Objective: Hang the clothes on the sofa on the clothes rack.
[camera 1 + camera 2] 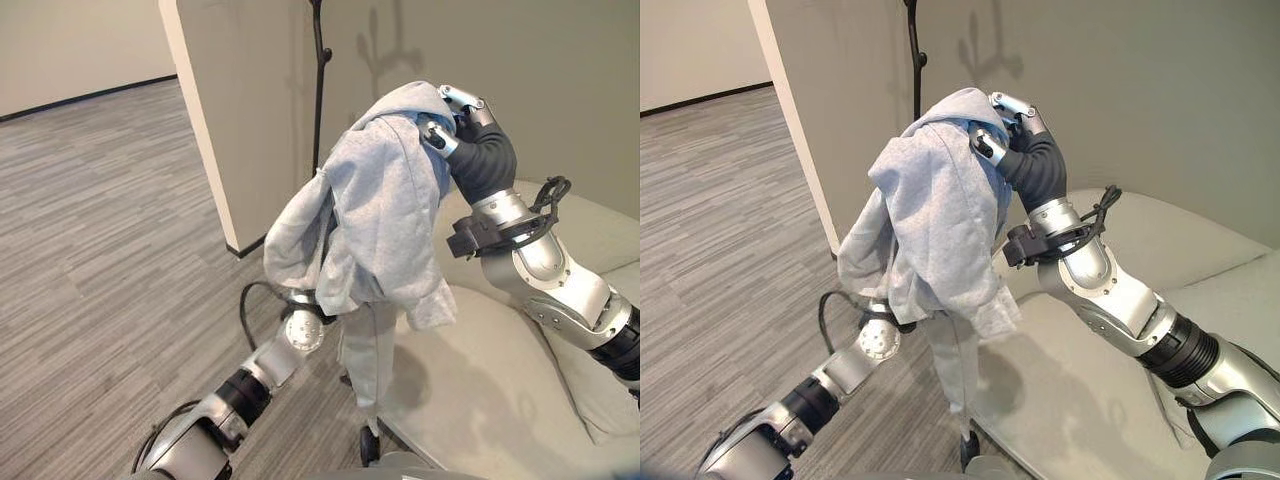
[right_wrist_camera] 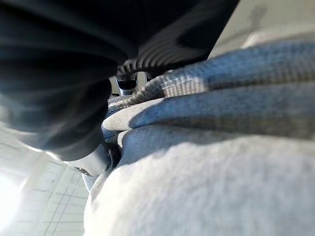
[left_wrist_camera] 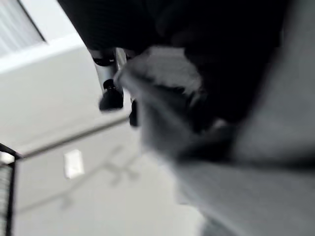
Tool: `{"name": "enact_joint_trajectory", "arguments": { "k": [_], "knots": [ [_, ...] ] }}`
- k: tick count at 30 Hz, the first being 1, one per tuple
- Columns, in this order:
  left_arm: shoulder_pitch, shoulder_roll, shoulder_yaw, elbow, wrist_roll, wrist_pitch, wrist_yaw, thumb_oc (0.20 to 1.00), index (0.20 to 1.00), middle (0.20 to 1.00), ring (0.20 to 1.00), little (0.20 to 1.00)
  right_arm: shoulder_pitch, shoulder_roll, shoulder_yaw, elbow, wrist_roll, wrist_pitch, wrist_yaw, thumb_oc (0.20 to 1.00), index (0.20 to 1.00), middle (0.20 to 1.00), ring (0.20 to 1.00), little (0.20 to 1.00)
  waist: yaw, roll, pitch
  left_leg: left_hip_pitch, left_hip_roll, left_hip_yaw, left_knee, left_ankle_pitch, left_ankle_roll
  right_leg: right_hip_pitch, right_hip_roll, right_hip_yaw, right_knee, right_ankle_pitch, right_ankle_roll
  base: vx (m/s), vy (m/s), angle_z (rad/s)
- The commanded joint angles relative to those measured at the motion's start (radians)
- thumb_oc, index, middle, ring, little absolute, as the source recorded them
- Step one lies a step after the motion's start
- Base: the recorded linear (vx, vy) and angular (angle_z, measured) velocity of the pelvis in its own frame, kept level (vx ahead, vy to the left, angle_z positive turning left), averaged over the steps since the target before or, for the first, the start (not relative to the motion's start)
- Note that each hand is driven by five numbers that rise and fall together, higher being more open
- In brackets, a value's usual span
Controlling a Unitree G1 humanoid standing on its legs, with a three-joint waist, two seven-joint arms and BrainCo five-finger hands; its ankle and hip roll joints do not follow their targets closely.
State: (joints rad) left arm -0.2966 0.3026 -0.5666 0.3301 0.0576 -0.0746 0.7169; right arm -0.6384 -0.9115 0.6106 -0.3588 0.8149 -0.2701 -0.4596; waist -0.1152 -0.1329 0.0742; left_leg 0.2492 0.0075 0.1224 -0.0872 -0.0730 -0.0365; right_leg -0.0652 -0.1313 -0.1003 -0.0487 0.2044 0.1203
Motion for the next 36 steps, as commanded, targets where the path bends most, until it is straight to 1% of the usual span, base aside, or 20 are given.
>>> {"name": "enact_joint_trajectory", "arguments": {
  "k": [1, 6, 7, 9, 13, 14, 15, 16, 18, 19, 21, 25, 26, 27, 28, 30, 32, 33, 34, 36],
  "knots": [
    [0.048, 0.045, 0.054, -0.112, 0.009, -0.051, 0.059, 0.2, 0.2, 0.2, 0.2, 0.2, 0.011, 0.006, -0.114, -0.02, -0.071, -0.049, -0.032, 0.2, 0.2, 0.2, 0.2, 0.2, 0.084, -0.024, 0.0, 0.025, -0.042, 0.001, 0.0, -0.072, 0.03, -0.077, -0.127, 0.028, -0.009, 0.242, 0.142, -0.05, 0.077, 0.0],
    [0.123, 0.123, 0.156, -0.177, 0.073, -0.054, 0.091, 0.2, 0.2, 0.2, 0.2, 0.2, 0.124, 0.036, -0.166, -0.044, -0.168, -0.031, -0.005, 0.2, 0.2, 0.2, 0.2, 0.2, 0.107, -0.023, 0.028, 0.005, -0.06, 0.001, 0.0, -0.051, 0.042, -0.095, -0.17, -0.01, 0.014, 0.314, 0.142, -0.12, 0.072, 0.08],
    [0.135, 0.142, 0.179, -0.198, 0.093, -0.053, 0.093, 0.2, 0.2, 0.2, 0.2, 0.2, 0.142, 0.039, -0.178, -0.052, -0.19, -0.027, -0.003, 0.2, 0.2, 0.2, 0.2, 0.2, 0.109, -0.017, 0.036, -0.004, -0.06, -0.002, 0.0, -0.043, 0.049, -0.099, -0.174, -0.02, 0.041, 0.286, 0.142, -0.19, 0.155, 0.17],
    [0.162, 0.171, 0.219, -0.22, 0.138, -0.049, 0.102, 0.2, 0.2, 0.2, 0.2, 0.2, 0.184, 0.043, -0.196, -0.077, -0.239, -0.021, 0.008, 0.2, 0.2, 0.2, 0.2, 0.2, 0.108, 0.01, 0.05, -0.029, -0.061, -0.007, 0.0, -0.021, 0.065, -0.099, -0.158, -0.02, 0.151, 0.165, 0.129, -0.23, 0.227, 0.27],
    [0.243, 0.195, 0.296, -0.265, 0.152, -0.068, 0.079, 0.2, 0.2, 0.2, 0.2, 0.2, 0.231, 0.011, -0.206, -0.116, -0.301, -0.012, 0.057, 0.2, 0.2, 0.2, 0.2, 0.2, 0.124, 0.039, 0.036, -0.113, -0.058, -0.018, 0.0, 0.047, 0.08, -0.071, -0.053, -0.043, 0.37, -0.042, 0.069, -0.19, 0.144, 0.15],
    [0.244, 0.195, 0.296, -0.266, 0.152, -0.067, 0.079, 0.2, 0.2, 0.2, 0.2, 0.2, 0.232, 0.011, -0.207, -0.116, -0.301, -0.011, 0.057, 0.2, 0.2, 0.2, 0.2, 0.2, 0.124, 0.038, 0.034, -0.116, -0.059, -0.019, 0.0, 0.05, 0.08, -0.074, -0.054, -0.043, 0.369, -0.04, 0.068, -0.16, 0.083, 0.09],
    [0.276, 0.199, 0.319, -0.28, 0.161, -0.08, 0.062, 0.2, 0.2, 0.2, 0.2, 0.2, 0.257, -0.007, -0.222, -0.127, -0.308, -0.02, 0.086, 0.2, 0.2, 0.2, 0.2, 0.2, 0.133, 0.046, 0.02, -0.154, -0.06, -0.021, 0.0, 0.079, 0.082, -0.058, 0.015, -0.056, 0.456, -0.115, 0.047, -0.14, 0.039, 0.19],
    [0.296, 0.205, 0.337, -0.287, 0.165, -0.082, 0.057, 0.2, 0.2, 0.2, 0.2, 0.2, 0.258, -0.007, -0.223, -0.122, -0.315, -0.025, 0.091, 0.2, 0.2, 0.2, 0.2, 0.2, 0.144, 0.039, 0.012, -0.17, -0.066, -0.016, 0.0, 0.085, 0.078, -0.038, 0.032, -0.069, 0.457, -0.149, 0.04, -0.16, 0.021, 0.23],
    [0.334, 0.219, 0.383, -0.314, 0.186, -0.08, 0.047, 0.2, 0.2, 0.2, 0.2, 0.2, 0.256, 0.017, -0.222, -0.119, -0.335, -0.021, 0.085, 0.2, 0.2, 0.2, 0.2, 0.2, 0.175, 0.019, -0.008, -0.192, -0.084, -0.01, 0.0, 0.088, 0.071, 0.044, 0.044, -0.103, 0.34, -0.222, 0.012, -0.05, -0.079, 0.06],
    [0.376, 0.219, 0.419, -0.326, 0.194, -0.081, 0.03, 0.2, 0.2, 0.2, 0.2, 0.2, 0.268, 0.039, -0.22, -0.126, -0.349, -0.02, 0.085, 0.2, 0.2, 0.2, 0.2, 0.2, 0.187, 0.004, -0.024, -0.199, -0.092, -0.009, 0.0, 0.081, 0.065, 0.078, 0.049, -0.1, 0.259, -0.229, 0.011, -0.02, -0.12, -0.07],
    [0.424, 0.199, 0.474, -0.337, 0.153, -0.115, 0.011, 0.2, 0.2, 0.2, 0.2, 0.2, 0.293, 0.092, -0.24, -0.143, -0.412, -0.015, 0.088, 0.2, 0.2, 0.2, 0.2, 0.2, 0.196, 0.014, -0.009, -0.225, -0.086, -0.012, 0.018, 0.092, 0.053, 0.083, 0.075, -0.028, 0.127, -0.189, 0.013, -0.06, -0.103, -0.08],
    [0.427, 0.2, 0.463, -0.352, 0.172, -0.14, -0.004, 0.2, 0.2, 0.2, 0.2, 0.2, 0.336, 0.102, -0.283, -0.151, -0.468, -0.017, 0.069, 0.2, 0.2, 0.2, 0.2, 0.2, 0.197, 0.01, 0.007, -0.3, -0.086, -0.007, 0.135, 0.076, 0.027, 0.108, 0.056, -0.046, 0.059, -0.163, 0.008, -0.1, 0.027, -0.05],
    [0.41, 0.185, 0.458, -0.348, 0.156, -0.157, -0.01, 0.2, 0.2, 0.2, 0.2, 0.2, 0.37, 0.114, -0.312, -0.152, -0.536, 0.002, 0.04, 0.2, 0.2, 0.2, 0.2, 0.2, 0.189, 0.006, 0.022, -0.357, -0.042, 0.024, 0.196, 0.075, -0.008, 0.12, 0.027, -0.067, 0.015, -0.148, 0.017, -0.13, 0.077, 0.33],
    [0.408, 0.186, 0.457, -0.347, 0.155, -0.157, -0.01, 0.2, 0.2, 0.2, 0.2, 0.2, 0.373, 0.115, -0.314, -0.154, -0.538, 0.003, 0.039, 0.2, 0.2, 0.2, 0.2, 0.2, 0.189, 0.006, 0.021, -0.363, -0.041, 0.022, 0.207, 0.07, -0.01, 0.122, 0.029, -0.07, 0.01, -0.146, 0.016, -0.2, 0.179, 0.57],
    [0.413, 0.162, 0.455, -0.344, 0.125, -0.166, -0.023, 0.2, 0.2, 0.2, 0.2, 0.2, 0.41, 0.144, -0.324, -0.162, -0.583, 0.016, 0.021, 0.2, 0.2, 0.2, 0.2, 0.2, 0.176, 0.009, 0.021, -0.364, 0.028, 0.066, 0.213, 0.07, -0.01, 0.117, 0.01, -0.082, -0.004, -0.14, 0.025, -0.08, 0.165, 0.57],
    [0.403, 0.143, 0.45, -0.334, 0.109, -0.166, -0.007, 0.2, 0.2, 0.2, 0.2, 0.2, 0.443, 0.176, -0.328, -0.171, -0.601, 0.011, 0.008, 0.2, 0.2, 0.2, 0.2, 0.2, 0.175, 0.008, 0.009, -0.352, 0.096, 0.044, 0.182, 0.101, -0.02, 0.106, -0.019, -0.078, -0.003, -0.136, 0.039, -0.02, 0.264, 0.4],
    [0.378, 0.134, 0.429, -0.32, 0.1, -0.162, -0.005, 0.2, 0.2, 0.2, 0.2, 0.2, 0.469, 0.192, -0.332, -0.179, -0.609, 0.018, -0.005, 0.2, 0.2, 0.2, 0.2, 0.2, 0.168, 0.015, -0.001, -0.342, 0.187, -0.001, 0.114, 0.174, -0.045, 0.098, -0.043, -0.071, 0.001, -0.15, 0.049, 0.05, 0.239, 0.12],
    [0.378, 0.134, 0.429, -0.32, 0.1, -0.162, -0.004, 0.2, 0.2, 0.2, 0.2, 0.2, 0.469, 0.191, -0.332, -0.18, -0.609, 0.018, -0.005, 0.2, 0.2, 0.2, 0.2, 0.2, 0.168, 0.016, -0.001, -0.34, 0.187, -0.001, 0.111, 0.176, -0.046, 0.098, -0.042, -0.072, 0.001, -0.15, 0.049, 0.08, 0.376, 0.06],
    [0.344, 0.127, 0.392, -0.307, 0.106, -0.161, -0.011, 0.2, 0.2, 0.2, 0.2, 0.2, 0.472, 0.207, -0.324, -0.175, -0.63, 0.017, -0.033, 0.2, 0.2, 0.2, 0.2, 0.2, 0.164, 0.019, 0.003, -0.352, 0.298, -0.033, 0.045, 0.269, -0.085, 0.091, -0.081, -0.053, 0.007, -0.162, 0.066, 0.09, 0.431, 0.04],
    [0.3, 0.119, 0.354, -0.286, 0.103, -0.169, -0.004, 0.2, 0.2, 0.2, 0.2, 0.2, 0.48, 0.23, -0.324, -0.161, -0.636, 0.021, -0.064, 0.2, 0.2, 0.2, 0.2, 0.2, 0.158, 0.032, 0.015, -0.373, 0.379, -0.074, 0.003, 0.331, -0.123, 0.095, -0.108, -0.042, 0.022, -0.187, 0.086, 0.1, 0.44, 0.03]
  ]
}}
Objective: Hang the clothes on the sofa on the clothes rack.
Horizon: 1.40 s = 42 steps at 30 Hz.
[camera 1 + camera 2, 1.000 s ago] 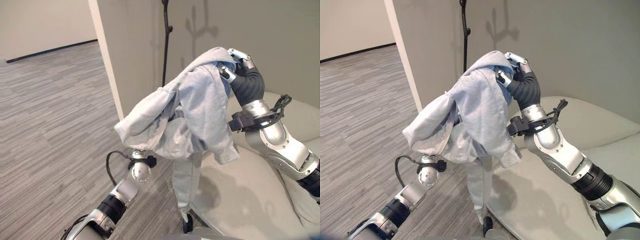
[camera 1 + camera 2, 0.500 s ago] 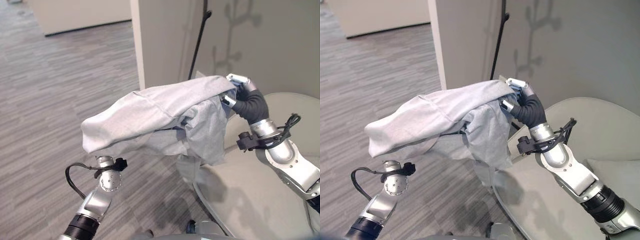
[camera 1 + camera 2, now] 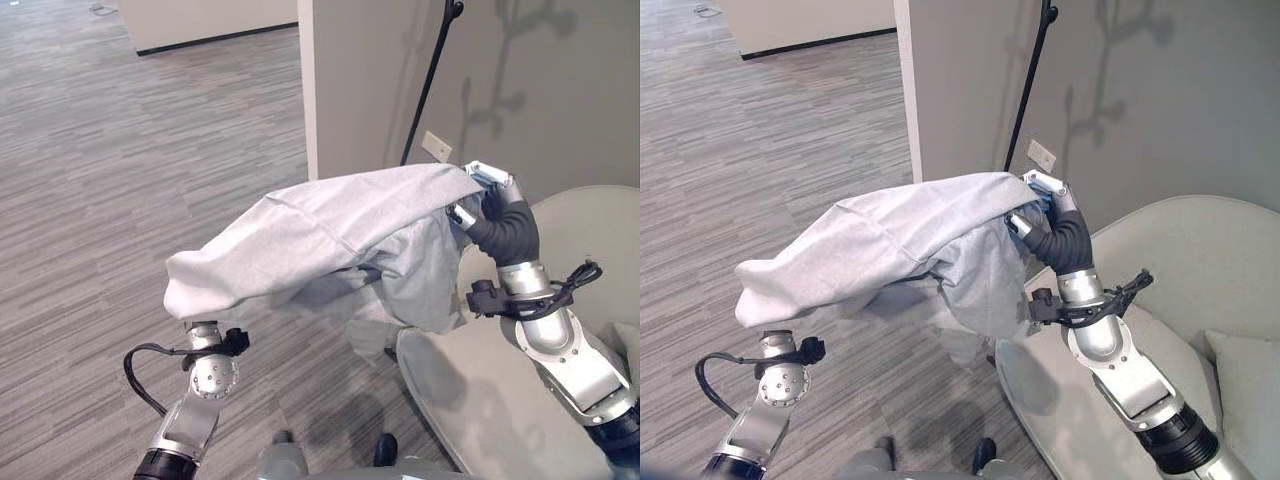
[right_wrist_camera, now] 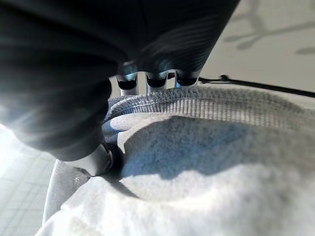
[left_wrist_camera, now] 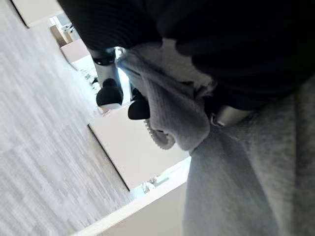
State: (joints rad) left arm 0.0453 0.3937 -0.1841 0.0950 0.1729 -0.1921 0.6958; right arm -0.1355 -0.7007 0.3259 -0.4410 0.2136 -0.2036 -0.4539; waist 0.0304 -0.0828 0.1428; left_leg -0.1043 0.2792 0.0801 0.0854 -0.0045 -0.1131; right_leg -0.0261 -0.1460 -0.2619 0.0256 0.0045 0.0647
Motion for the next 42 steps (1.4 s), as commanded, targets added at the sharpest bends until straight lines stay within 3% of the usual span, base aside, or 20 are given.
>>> {"name": "enact_joint_trajectory", "arguments": {
  "k": [1, 2, 5, 6, 10, 12, 16, 17, 20, 22, 23, 28, 30, 31, 32, 33, 35, 38, 40, 42],
  "knots": [
    [-0.043, 0.028, -0.029, -0.051, -0.012, -0.051, 0.017, 0.2, 0.2, 0.2, 0.2, 0.2, -0.023, 0.019, -0.04, -0.079, -0.035, -0.046, -0.07, 0.2, 0.2, 0.2, 0.2, 0.2, 0.012, -0.017, -0.053, -0.02, 0.107, -0.033, -0.169, 0.263, -0.047, 0.056, -0.093, 0.119, -0.052, 0.013, 0.142, 0.1, 0.308, -0.03],
    [-0.053, 0.021, -0.043, -0.051, -0.016, -0.055, 0.016, 0.2, 0.2, 0.2, 0.2, 0.2, -0.009, 0.028, -0.046, -0.079, -0.046, -0.042, -0.082, 0.2, 0.2, 0.2, 0.2, 0.2, 0.009, -0.01, -0.052, -0.034, 0.125, -0.05, -0.173, 0.28, -0.062, 0.066, -0.108, 0.12, -0.051, 0.01, 0.151, 0.26, 0.553, -0.14],
    [-0.061, 0.005, -0.112, -0.037, -0.005, -0.06, -0.016, 0.2, 0.2, 0.2, 0.2, 0.2, 0.082, 0.059, -0.086, -0.079, -0.078, -0.031, -0.09, 0.2, 0.2, 0.2, 0.2, 0.2, -0.002, 0.017, -0.073, -0.019, 0.119, -0.055, -0.164, 0.208, -0.1, 0.102, -0.178, 0.109, -0.051, 0.018, 0.184, 0.36, 0.669, 0.15],
    [-0.074, -0.016, -0.161, -0.004, -0.04, -0.077, -0.022, 0.2, 0.2, 0.2, 0.2, 0.2, 0.127, 0.11, -0.104, -0.078, -0.092, -0.017, -0.101, 0.2, 0.2, 0.2, 0.2, 0.2, -0.012, 0.013, -0.077, -0.073, 0.057, -0.065, -0.053, 0.12, -0.092, 0.124, -0.261, 0.107, -0.053, 0.101, 0.197, 0.3, 0.567, 0.48],
    [-0.097, 0.074, -0.162, -0.037, -0.046, -0.072, -0.054, 0.2, 0.2, 0.2, 0.2, 0.2, 0.112, 0.173, -0.085, -0.031, -0.174, 0.044, -0.11, 0.2, 0.2, 0.2, 0.2, 0.2, -0.01, -0.015, -0.042, -0.098, -0.052, -0.026, 0.001, 0.051, -0.01, 0.013, -0.356, 0.111, 0.076, 0.325, 0.17, 0.14, 0.512, 0.39],
    [-0.078, 0.118, -0.124, -0.066, -0.035, -0.071, -0.045, 0.2, 0.2, 0.2, 0.2, 0.2, 0.101, 0.182, -0.097, -0.028, -0.225, 0.055, -0.133, 0.2, 0.2, 0.2, 0.2, 0.2, -0.01, -0.001, -0.027, -0.069, -0.082, 0.013, -0.017, 0.038, 0.03, -0.019, -0.373, 0.044, 0.131, 0.336, 0.151, 0.08, 0.491, -0.1],
    [-0.034, 0.134, -0.09, -0.061, -0.018, -0.076, -0.051, 0.2, 0.2, 0.2, 0.2, 0.2, 0.161, 0.171, -0.151, -0.04, -0.225, 0.015, -0.13, 0.2, 0.2, 0.2, 0.2, 0.2, -0.043, 0.014, -0.026, 0.014, -0.161, 0.055, -0.083, 0.031, 0.08, -0.081, -0.18, 0.079, 0.229, 0.149, 0.083, 0.14, 0.426, -0.26],
    [-0.034, 0.134, -0.091, -0.062, -0.018, -0.076, -0.051, 0.2, 0.2, 0.2, 0.2, 0.2, 0.163, 0.171, -0.152, -0.041, -0.224, 0.015, -0.13, 0.2, 0.2, 0.2, 0.2, 0.2, -0.042, 0.015, -0.027, 0.015, -0.16, 0.056, -0.088, 0.036, 0.079, -0.085, -0.18, 0.08, 0.231, 0.149, 0.081, 0.1, 0.27, -0.23],
    [-0.028, 0.136, -0.065, -0.055, -0.001, -0.061, -0.063, 0.2, 0.2, 0.2, 0.2, 0.2, 0.177, 0.158, -0.172, -0.027, -0.235, 0.014, -0.128, 0.2, 0.2, 0.2, 0.2, 0.2, -0.056, 0.022, -0.02, 0.09, -0.212, 0.089, -0.156, 0.034, 0.092, -0.129, -0.025, 0.044, 0.244, 0.043, 0.056, 0.13, 0.256, -0.33],
    [-0.043, 0.115, -0.057, -0.052, 0.012, -0.057, -0.08, 0.2, 0.2, 0.2, 0.2, 0.2, 0.192, 0.156, -0.198, -0.011, -0.248, 0.012, -0.131, 0.2, 0.2, 0.2, 0.2, 0.2, -0.087, 0.01, -0.014, 0.146, -0.268, 0.087, -0.173, -0.001, 0.1, -0.17, 0.094, 0.064, 0.169, 0.055, 0.062, 0.29, 0.22, -0.38],
    [-0.055, 0.098, -0.063, -0.048, 0.011, -0.059, -0.082, 0.2, 0.2, 0.2, 0.2, 0.2, 0.201, 0.156, -0.211, -0.008, -0.255, 0.012, -0.137, 0.2, 0.2, 0.2, 0.2, 0.2, -0.101, 0.001, -0.015, 0.158, -0.287, 0.085, -0.173, -0.012, 0.107, -0.192, 0.112, 0.071, 0.139, 0.077, 0.064, 0.25, 0.156, -0.42],
    [-0.085, 0.05, -0.111, -0.036, 0.031, -0.067, -0.092, 0.2, 0.2, 0.2, 0.2, 0.2, 0.254, 0.161, -0.246, -0.022, -0.272, 0.01, -0.151, 0.2, 0.2, 0.2, 0.2, 0.2, -0.129, 0.0, -0.032, 0.215, -0.319, 0.076, -0.145, -0.083, 0.124, -0.141, 0.121, 0.057, 0.092, 0.065, 0.042, 0.25, 0.053, 0.17],
    [-0.094, 0.034, -0.121, -0.05, 0.035, -0.083, -0.099, 0.2, 0.2, 0.2, 0.2, 0.2, 0.282, 0.154, -0.268, -0.006, -0.28, 0.01, -0.146, 0.2, 0.2, 0.2, 0.2, 0.2, -0.139, 0.012, -0.052, 0.201, -0.308, 0.095, 0.028, -0.13, 0.096, -0.082, 0.118, 0.072, 0.084, 0.029, 0.018, 0.36, 0.018, 0.26],
    [-0.095, 0.034, -0.122, -0.05, 0.035, -0.083, -0.099, 0.2, 0.2, 0.2, 0.2, 0.2, 0.281, 0.154, -0.269, -0.006, -0.28, 0.01, -0.146, 0.2, 0.2, 0.2, 0.2, 0.2, -0.14, 0.01, -0.052, 0.194, -0.309, 0.095, 0.033, -0.127, 0.096, -0.084, 0.116, 0.072, 0.08, 0.034, 0.017, 0.31, -0.035, 0.03],
    [-0.116, 0.034, -0.124, -0.056, 0.027, -0.09, -0.086, 0.2, 0.2, 0.2, 0.2, 0.2, 0.276, 0.14, -0.283, 0.001, -0.303, 0.018, -0.155, 0.2, 0.2, 0.2, 0.2, 0.2, -0.137, 0.002, -0.047, 0.109, -0.278, 0.107, 0.265, -0.065, 0.05, -0.044, 0.11, 0.078, 0.058, 0.037, 0.002, 0.19, -0.072, 0.01],
    [-0.121, 0.04, -0.119, -0.063, 0.033, -0.09, -0.078, 0.2, 0.2, 0.2, 0.2, 0.2, 0.272, 0.132, -0.288, 0.006, -0.324, 0.024, -0.162, 0.2, 0.2, 0.2, 0.2, 0.2, -0.133, -0.007, -0.047, 0.068, -0.266, 0.109, 0.353, -0.033, 0.038, -0.025, 0.11, 0.085, 0.044, 0.031, -0.009, 0.3, -0.073, 0.02],
    [-0.129, 0.042, -0.112, -0.062, 0.039, -0.09, -0.047, 0.2, 0.2, 0.2, 0.2, 0.2, 0.251, 0.125, -0.279, 0.03, -0.337, 0.031, -0.177, 0.2, 0.2, 0.2, 0.2, 0.2, -0.118, -0.021, -0.045, -0.018, -0.242, 0.109, 0.489, -0.001, 0.041, 0.008, 0.103, 0.102, 0.032, 0.019, -0.023, 0.24, -0.021, -0.14],
    [-0.146, 0.025, -0.101, -0.059, 0.026, -0.085, -0.023, 0.2, 0.2, 0.2, 0.2, 0.2, 0.236, 0.122, -0.276, 0.039, -0.342, 0.036, -0.186, 0.2, 0.2, 0.2, 0.2, 0.2, -0.096, -0.038, -0.048, -0.103, -0.176, 0.118, 0.431, -0.045, 0.071, 0.065, 0.071, 0.133, 0.002, 0.004, 0.001, 0.3, 0.087, -0.2],
    [-0.142, 0.025, -0.108, -0.066, 0.041, -0.085, -0.023, 0.2, 0.2, 0.2, 0.2, 0.2, 0.23, 0.119, -0.279, 0.044, -0.348, 0.03, -0.189, 0.2, 0.2, 0.2, 0.2, 0.2, -0.083, -0.033, -0.056, -0.079, -0.163, 0.101, 0.255, -0.043, 0.078, 0.079, 0.059, 0.152, -0.013, -0.005, 0.017, 0.31, 0.19, -0.33],
    [-0.144, 0.022, -0.121, -0.061, 0.061, -0.081, -0.016, 0.2, 0.2, 0.2, 0.2, 0.2, 0.216, 0.123, -0.272, 0.055, -0.348, 0.022, -0.204, 0.2, 0.2, 0.2, 0.2, 0.2, -0.056, -0.011, -0.065, -0.077, -0.164, 0.025, 0.001, 0.083, 0.048, 0.111, 0.072, 0.172, -0.037, -0.026, 0.026, 0.36, 0.207, -0.44]
  ]
}}
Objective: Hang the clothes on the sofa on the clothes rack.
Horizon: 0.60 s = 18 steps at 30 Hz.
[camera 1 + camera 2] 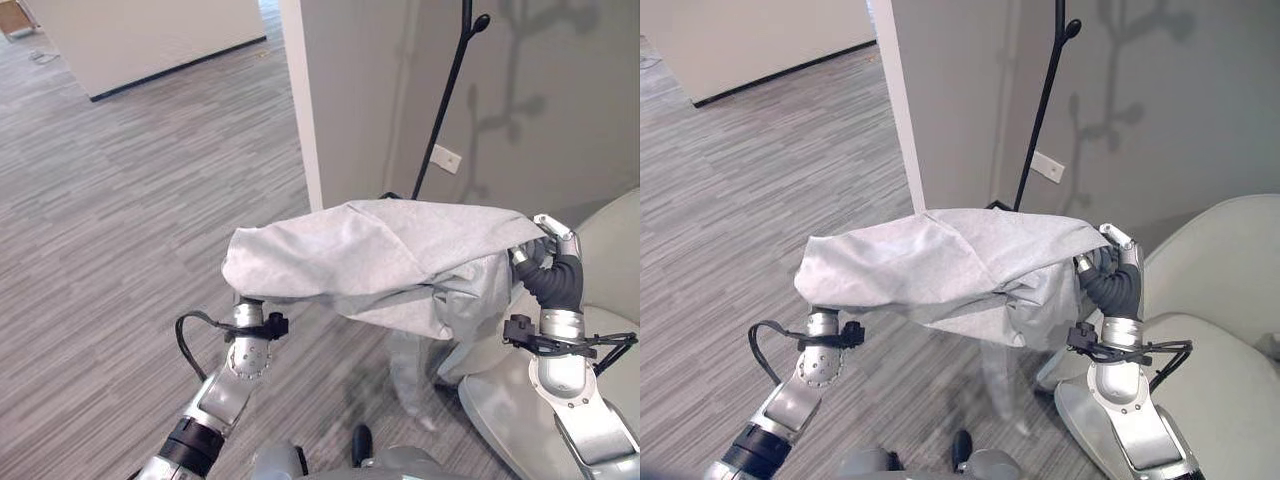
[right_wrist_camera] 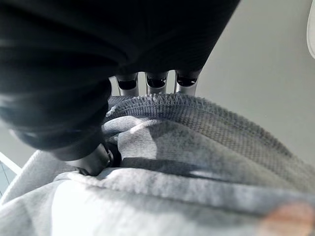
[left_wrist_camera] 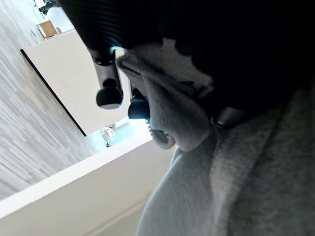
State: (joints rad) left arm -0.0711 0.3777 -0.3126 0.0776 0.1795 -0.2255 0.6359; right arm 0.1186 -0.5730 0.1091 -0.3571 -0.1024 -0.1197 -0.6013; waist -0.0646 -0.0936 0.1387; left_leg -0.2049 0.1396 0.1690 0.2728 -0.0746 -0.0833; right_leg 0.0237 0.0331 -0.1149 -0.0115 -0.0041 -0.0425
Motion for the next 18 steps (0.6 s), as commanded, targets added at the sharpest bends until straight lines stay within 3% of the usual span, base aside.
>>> {"name": "enact_joint_trajectory", "arguments": {
  "k": [1, 2, 5, 6, 9, 13, 14, 15, 16, 17, 18],
  "knots": [
    [-0.035, 0.035, 0.0, -0.035, 0.058, -0.047, 0.044, 0.2, 0.2, 0.2, 0.2, 0.2, -0.046, -0.004, -0.053, -0.022, -0.041, -0.058, -0.071, 0.2, 0.2, 0.2, 0.2, 0.2, 0.053, 0.007, -0.059, -0.006, -0.021, -0.101, -0.247, 0.186, 0.001, 0.083, -0.108, 0.038, -0.009, -0.031, 0.136, 0.4, 0.185, -0.37],
    [-0.041, 0.027, -0.009, -0.02, 0.057, -0.048, 0.047, 0.2, 0.2, 0.2, 0.2, 0.2, -0.058, -0.001, -0.053, -0.007, -0.049, -0.052, -0.088, 0.2, 0.2, 0.2, 0.2, 0.2, 0.068, 0.008, -0.058, -0.029, -0.019, -0.148, -0.309, 0.215, -0.018, 0.111, -0.114, 0.053, -0.018, -0.046, 0.14, 0.28, 0.12, -0.4],
    [-0.044, 0.028, -0.022, -0.008, 0.077, -0.036, 0.033, 0.2, 0.2, 0.2, 0.2, 0.2, -0.061, 0.0, -0.057, 0.002, -0.071, -0.039, -0.1, 0.2, 0.2, 0.2, 0.2, 0.2, 0.065, 0.018, -0.069, -0.024, -0.01, -0.174, -0.349, 0.211, -0.032, 0.148, -0.126, 0.076, -0.02, -0.066, 0.155, 0.42, 0.195, -0.5],
    [-0.03, 0.019, -0.021, 0.015, 0.06, -0.054, 0.035, 0.2, 0.2, 0.2, 0.2, 0.2, -0.032, 0.024, -0.065, -0.006, -0.105, -0.026, -0.106, 0.2, 0.2, 0.2, 0.2, 0.2, 0.063, 0.035, -0.082, -0.039, -0.021, -0.18, -0.292, 0.234, -0.018, 0.171, -0.151, 0.097, -0.015, -0.075, 0.171, 0.31, 0.196, -0.33],
    [-0.019, 0.041, -0.026, 0.016, 0.058, -0.056, 0.036, 0.2, 0.2, 0.2, 0.2, 0.2, -0.039, 0.035, -0.056, 0.016, -0.146, 0.002, -0.12, 0.2, 0.2, 0.2, 0.2, 0.2, 0.064, 0.023, -0.094, -0.039, -0.052, -0.171, -0.243, 0.198, 0.005, 0.149, -0.19, 0.117, 0.017, -0.064, 0.184, 0.34, 0.234, -0.27],
    [-0.015, 0.103, -0.004, 0.002, 0.072, -0.052, 0.036, 0.2, 0.2, 0.2, 0.2, 0.2, -0.079, 0.037, -0.068, 0.082, -0.281, 0.081, -0.183, 0.2, 0.2, 0.2, 0.2, 0.2, 0.065, 0.024, -0.094, 0.011, -0.092, -0.123, -0.249, 0.154, 0.063, 0.062, -0.225, 0.164, 0.18, 0.039, 0.203, 0.25, 0.24, -0.4],
    [-0.031, 0.134, 0.005, -0.006, 0.093, -0.047, 0.052, 0.2, 0.2, 0.2, 0.2, 0.2, -0.107, 0.045, -0.083, 0.077, -0.309, 0.109, -0.216, 0.2, 0.2, 0.2, 0.2, 0.2, 0.058, 0.039, -0.083, 0.049, -0.103, -0.095, -0.251, 0.129, 0.089, 0.004, -0.241, 0.144, 0.302, 0.103, 0.198, 0.19, 0.245, -0.32],
    [-0.033, 0.135, 0.005, -0.006, 0.094, -0.046, 0.053, 0.2, 0.2, 0.2, 0.2, 0.2, -0.108, 0.046, -0.083, 0.076, -0.31, 0.112, -0.217, 0.2, 0.2, 0.2, 0.2, 0.2, 0.059, 0.039, -0.081, 0.05, -0.103, -0.093, -0.251, 0.129, 0.09, -0.001, -0.241, 0.147, 0.311, 0.101, 0.199, 0.24, 0.338, -0.45],
    [-0.054, 0.163, 0.021, -0.014, 0.115, -0.034, 0.078, 0.2, 0.2, 0.2, 0.2, 0.2, -0.131, 0.039, -0.102, 0.08, -0.367, 0.149, -0.263, 0.2, 0.2, 0.2, 0.2, 0.2, 0.06, 0.061, -0.072, 0.088, -0.105, -0.057, -0.253, 0.105, 0.111, -0.041, -0.28, 0.072, 0.407, 0.144, 0.188, 0.11, 0.175, -0.32],
    [-0.056, 0.163, 0.022, -0.014, 0.116, -0.033, 0.079, 0.2, 0.2, 0.2, 0.2, 0.2, -0.134, 0.04, -0.1, 0.081, -0.37, 0.151, -0.265, 0.2, 0.2, 0.2, 0.2, 0.2, 0.059, 0.059, -0.066, 0.09, -0.107, -0.056, -0.253, 0.103, 0.112, -0.042, -0.282, 0.073, 0.416, 0.14, 0.188, 0.26, 0.339, -0.35],
    [-0.086, 0.181, 0.042, -0.035, 0.147, -0.022, 0.098, 0.2, 0.2, 0.2, 0.2, 0.2, -0.161, 0.04, -0.121, 0.086, -0.401, 0.18, -0.303, 0.2, 0.2, 0.2, 0.2, 0.2, 0.059, 0.073, -0.069, 0.138, -0.111, -0.019, -0.261, 0.073, 0.122, -0.069, -0.324, -0.033, 0.469, 0.138, 0.185, 0.2, 0.211, -0.12]
  ]
}}
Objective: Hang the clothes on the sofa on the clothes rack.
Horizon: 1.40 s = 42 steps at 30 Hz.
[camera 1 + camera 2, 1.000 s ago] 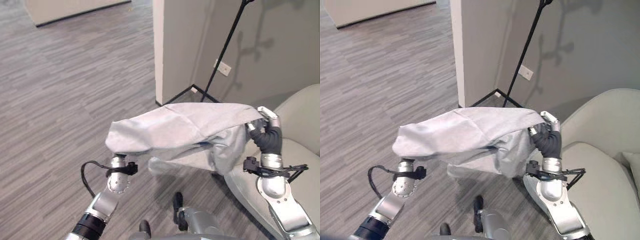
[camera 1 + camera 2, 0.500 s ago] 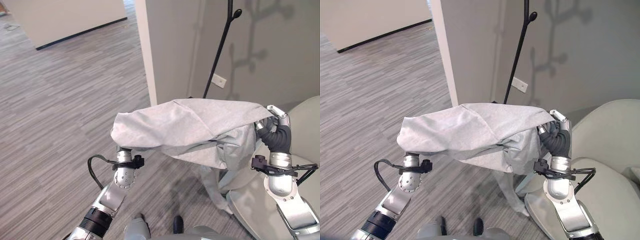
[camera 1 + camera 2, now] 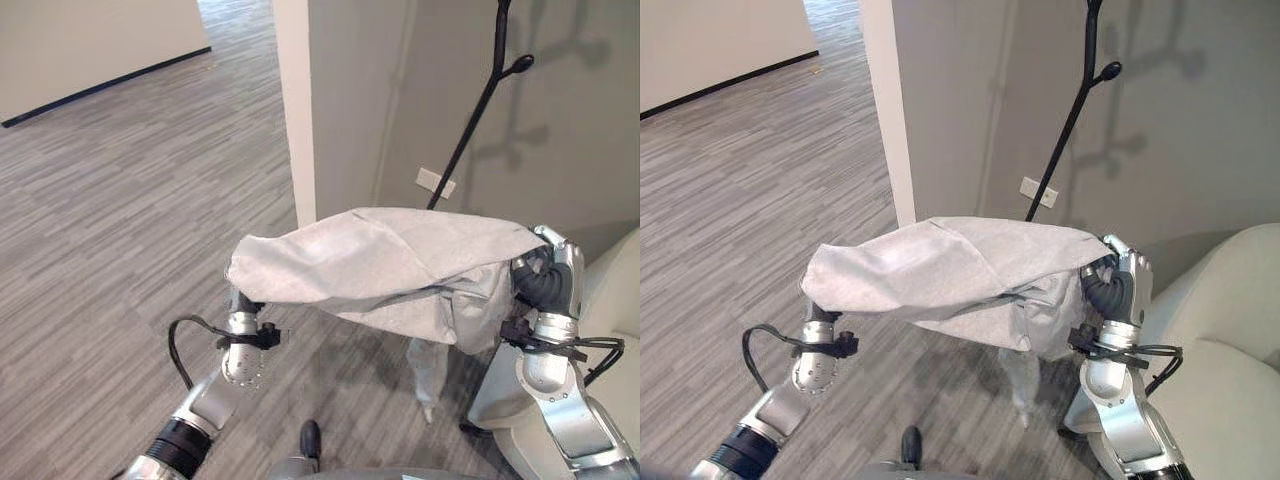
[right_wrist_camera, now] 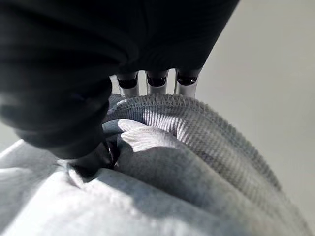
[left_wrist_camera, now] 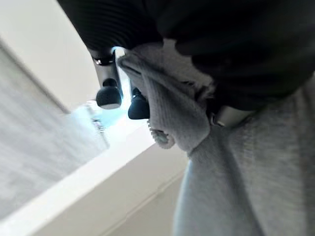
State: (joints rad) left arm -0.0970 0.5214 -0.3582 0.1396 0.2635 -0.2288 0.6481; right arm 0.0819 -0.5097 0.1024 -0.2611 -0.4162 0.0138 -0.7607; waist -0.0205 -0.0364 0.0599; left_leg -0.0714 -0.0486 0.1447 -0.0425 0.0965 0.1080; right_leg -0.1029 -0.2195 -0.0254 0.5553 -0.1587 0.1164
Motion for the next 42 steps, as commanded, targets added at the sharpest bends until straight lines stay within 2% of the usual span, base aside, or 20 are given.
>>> {"name": "enact_joint_trajectory", "arguments": {
  "k": [1, 3, 7, 10, 14, 17, 20, 21, 22, 23, 24, 25, 28, 29, 31, 32, 34, 38, 40, 42],
  "knots": [
    [-0.074, 0.043, 0.093, -0.109, 0.081, -0.019, 0.095, 0.2, 0.2, 0.2, 0.2, 0.2, -0.136, -0.024, -0.124, -0.013, -0.104, 0.058, -0.156, 0.2, 0.2, 0.2, 0.2, 0.2, 0.007, 0.014, 0.014, 0.029, 0.065, 0.011, 0.042, -0.104, -0.064, 0.042, -0.069, -0.145, -0.086, 0.291, 0.028, 0.28, 0.259, -0.17],
    [-0.09, 0.053, 0.114, -0.13, 0.105, -0.016, 0.107, 0.2, 0.2, 0.2, 0.2, 0.2, -0.15, -0.036, -0.152, -0.02, -0.141, 0.083, -0.179, 0.2, 0.2, 0.2, 0.2, 0.2, -0.005, 0.023, 0.015, 0.08, 0.056, 0.024, 0.012, -0.115, -0.064, -0.009, -0.035, -0.172, -0.096, 0.254, 0.028, 0.2, 0.088, -0.33],
    [-0.114, 0.054, 0.128, -0.157, 0.13, -0.011, 0.109, 0.2, 0.2, 0.2, 0.2, 0.2, -0.185, -0.038, -0.189, -0.027, -0.152, 0.104, -0.21, 0.2, 0.2, 0.2, 0.2, 0.2, -0.021, 0.024, 0.012, 0.131, 0.061, 0.036, -0.015, -0.13, -0.08, -0.043, -0.024, -0.216, -0.248, 0.247, 0.034, 0.2, -0.082, -0.41],
    [-0.178, 0.022, 0.109, -0.14, 0.157, -0.013, 0.135, 0.2, 0.2, 0.2, 0.2, 0.2, -0.219, -0.034, -0.219, -0.029, -0.173, 0.141, -0.271, 0.2, 0.2, 0.2, 0.2, 0.2, -0.049, 0.014, 0.023, 0.194, 0.079, 0.007, -0.022, -0.16, -0.106, -0.068, -0.035, -0.125, -0.452, 0.327, 0.08, 0.26, -0.197, -0.07],
    [-0.208, 0.01, 0.092, -0.145, 0.164, -0.012, 0.142, 0.2, 0.2, 0.2, 0.2, 0.2, -0.226, -0.04, -0.25, -0.05, -0.188, 0.162, -0.298, 0.2, 0.2, 0.2, 0.2, 0.2, -0.063, 0.002, 0.024, 0.226, 0.097, -0.012, -0.011, -0.186, -0.126, -0.07, -0.067, -0.032, -0.486, 0.386, 0.102, 0.21, -0.21, 0.35],
    [-0.202, 0.004, 0.097, -0.162, 0.162, -0.012, 0.121, 0.2, 0.2, 0.2, 0.2, 0.2, -0.219, -0.053, -0.278, -0.074, -0.211, 0.18, -0.281, 0.2, 0.2, 0.2, 0.2, 0.2, -0.058, -0.021, -0.015, 0.258, 0.107, -0.024, -0.013, -0.206, -0.141, -0.028, -0.066, -0.012, -0.505, 0.343, 0.112, 0.25, -0.251, 0.36],
    [-0.17, -0.012, 0.123, -0.175, 0.115, -0.015, 0.115, 0.2, 0.2, 0.2, 0.2, 0.2, -0.257, -0.088, -0.256, -0.102, -0.244, 0.163, -0.252, 0.2, 0.2, 0.2, 0.2, 0.2, -0.046, -0.019, -0.043, 0.289, 0.185, -0.028, -0.017, -0.183, -0.175, -0.018, -0.007, -0.039, -0.459, 0.285, 0.087, 0.19, -0.265, 0.13],
    [-0.17, -0.012, 0.124, -0.176, 0.114, -0.015, 0.115, 0.2, 0.2, 0.2, 0.2, 0.2, -0.258, -0.089, -0.255, -0.101, -0.244, 0.163, -0.252, 0.2, 0.2, 0.2, 0.2, 0.2, -0.047, -0.016, -0.043, 0.29, 0.187, -0.029, -0.018, -0.183, -0.177, -0.017, -0.004, -0.04, -0.458, 0.284, 0.086, 0.25, -0.408, -0.12],
    [-0.17, -0.012, 0.128, -0.177, 0.11, -0.014, 0.114, 0.2, 0.2, 0.2, 0.2, 0.2, -0.292, -0.115, -0.239, -0.097, -0.254, 0.153, -0.243, 0.2, 0.2, 0.2, 0.2, 0.2, -0.04, -0.013, -0.055, 0.283, 0.224, -0.035, 0.01, -0.142, -0.192, -0.001, 0.032, -0.055, -0.465, 0.266, 0.068, 0.11, -0.205, -0.08],
    [-0.17, -0.013, 0.129, -0.177, 0.11, -0.014, 0.114, 0.2, 0.2, 0.2, 0.2, 0.2, -0.294, -0.116, -0.237, -0.096, -0.254, 0.153, -0.244, 0.2, 0.2, 0.2, 0.2, 0.2, -0.041, -0.011, -0.055, 0.283, 0.226, -0.036, 0.011, -0.142, -0.194, 0.0, 0.034, -0.056, -0.466, 0.266, 0.067, 0.21, -0.441, -0.08],
    [-0.184, -0.014, 0.14, -0.172, 0.107, -0.009, 0.124, 0.2, 0.2, 0.2, 0.2, 0.2, -0.332, -0.138, -0.22, -0.084, -0.257, 0.143, -0.243, 0.2, 0.2, 0.2, 0.2, 0.2, -0.029, -0.01, -0.061, 0.256, 0.264, -0.046, 0.091, -0.054, -0.208, 0.029, 0.078, -0.062, -0.49, 0.241, 0.047, 0.12, -0.371, -0.13],
    [-0.198, -0.015, 0.144, -0.173, 0.104, -0.008, 0.126, 0.2, 0.2, 0.2, 0.2, 0.2, -0.352, -0.148, -0.207, -0.078, -0.256, 0.139, -0.246, 0.2, 0.2, 0.2, 0.2, 0.2, -0.024, -0.012, -0.055, 0.226, 0.287, -0.057, 0.154, -0.014, -0.211, 0.049, 0.102, -0.069, -0.506, 0.234, 0.026, 0.17, -0.492, -0.18],
    [-0.233, -0.012, 0.143, -0.167, 0.096, 0.003, 0.134, 0.2, 0.2, 0.2, 0.2, 0.2, -0.394, -0.183, -0.196, -0.065, -0.25, 0.14, -0.262, 0.2, 0.2, 0.2, 0.2, 0.2, -0.002, -0.049, -0.027, 0.102, 0.321, -0.099, 0.409, 0.108, -0.184, 0.112, 0.131, -0.09, -0.538, 0.222, -0.025, 0.09, -0.416, -0.29],
    [-0.252, -0.01, 0.138, -0.165, 0.099, 0.009, 0.134, 0.2, 0.2, 0.2, 0.2, 0.2, -0.408, -0.201, -0.195, -0.056, -0.253, 0.145, -0.264, 0.2, 0.2, 0.2, 0.2, 0.2, 0.006, -0.063, -0.014, 0.049, 0.312, -0.107, 0.482, 0.128, -0.169, 0.132, 0.135, -0.094, -0.545, 0.221, -0.041, 0.09, -0.344, -0.05],
    [-0.269, -0.016, 0.143, -0.161, 0.105, 0.017, 0.139, 0.2, 0.2, 0.2, 0.2, 0.2, -0.435, -0.217, -0.19, -0.04, -0.247, 0.151, -0.267, 0.2, 0.2, 0.2, 0.2, 0.2, 0.02, -0.074, 0.003, -0.058, 0.214, -0.114, 0.554, 0.02, -0.139, 0.159, 0.14, -0.089, -0.569, 0.214, -0.049, 0.11, -0.205, -0.03],
    [-0.268, -0.019, 0.149, -0.16, 0.112, 0.019, 0.14, 0.2, 0.2, 0.2, 0.2, 0.2, -0.447, -0.221, -0.19, -0.037, -0.249, 0.151, -0.265, 0.2, 0.2, 0.2, 0.2, 0.2, 0.03, -0.073, 0.002, -0.097, 0.147, -0.116, 0.535, -0.051, -0.131, 0.172, 0.148, -0.08, -0.58, 0.211, -0.048, 0.16, -0.063, 0.04],
    [-0.276, -0.018, 0.148, -0.157, 0.139, 0.015, 0.122, 0.2, 0.2, 0.2, 0.2, 0.2, -0.474, -0.236, -0.193, -0.029, -0.262, 0.146, -0.258, 0.2, 0.2, 0.2, 0.2, 0.2, 0.042, -0.066, -0.008, -0.111, 0.071, -0.088, 0.418, -0.131, -0.107, 0.185, 0.155, -0.074, -0.596, 0.206, -0.034, 0.19, -0.02, -0.01],
    [-0.35, -0.011, 0.104, -0.118, 0.15, 0.023, 0.116, 0.2, 0.2, 0.2, 0.2, 0.2, -0.551, -0.276, -0.137, 0.07, -0.229, 0.146, -0.252, 0.2, 0.2, 0.2, 0.2, 0.2, 0.081, -0.025, -0.029, -0.161, -0.037, -0.069, 0.159, -0.009, -0.115, 0.233, 0.21, -0.055, -0.61, 0.179, -0.033, 0.17, 0.009, -0.13],
    [-0.378, -0.012, 0.089, -0.101, 0.155, 0.028, 0.11, 0.2, 0.2, 0.2, 0.2, 0.2, -0.588, -0.292, -0.113, 0.117, -0.216, 0.149, -0.256, 0.2, 0.2, 0.2, 0.2, 0.2, 0.09, -0.017, -0.026, -0.173, -0.044, -0.068, 0.115, 0.038, -0.129, 0.252, 0.219, -0.047, -0.608, 0.167, -0.037, 0.18, 0.001, -0.25],
    [-0.409, -0.001, 0.082, -0.073, 0.157, 0.045, 0.091, 0.2, 0.2, 0.2, 0.2, 0.2, -0.647, -0.3, -0.057, 0.199, -0.194, 0.162, -0.248, 0.2, 0.2, 0.2, 0.2, 0.2, 0.101, -0.003, -0.04, -0.106, -0.046, -0.082, 0.046, 0.031, -0.101, 0.257, 0.238, -0.04, -0.59, 0.131, -0.044, 0.25, 0.018, -0.36]
  ]
}}
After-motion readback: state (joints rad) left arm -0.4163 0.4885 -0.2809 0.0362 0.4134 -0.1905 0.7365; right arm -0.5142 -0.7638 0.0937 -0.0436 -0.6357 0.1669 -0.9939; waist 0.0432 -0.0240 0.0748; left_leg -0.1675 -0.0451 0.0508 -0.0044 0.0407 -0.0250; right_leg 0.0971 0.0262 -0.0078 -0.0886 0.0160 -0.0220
